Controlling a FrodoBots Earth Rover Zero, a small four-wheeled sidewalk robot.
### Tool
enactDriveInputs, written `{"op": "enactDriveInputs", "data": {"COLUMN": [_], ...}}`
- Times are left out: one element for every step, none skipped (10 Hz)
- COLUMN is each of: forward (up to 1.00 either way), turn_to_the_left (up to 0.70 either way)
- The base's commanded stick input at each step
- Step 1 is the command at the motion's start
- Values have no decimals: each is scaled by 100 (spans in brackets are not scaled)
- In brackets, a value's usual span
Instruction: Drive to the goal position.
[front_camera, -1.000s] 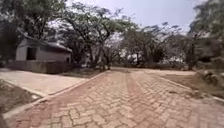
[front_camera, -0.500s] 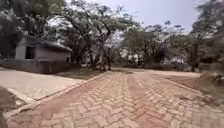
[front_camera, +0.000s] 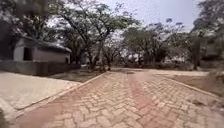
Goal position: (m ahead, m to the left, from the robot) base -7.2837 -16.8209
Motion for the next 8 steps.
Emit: {"op": "enactDriveInputs", "data": {"forward": [70, 70, 70, 70, 70, 70, 70, 70], "turn_to_the_left": [0, 0, 0, 0, 0, 0, 0, 0]}}
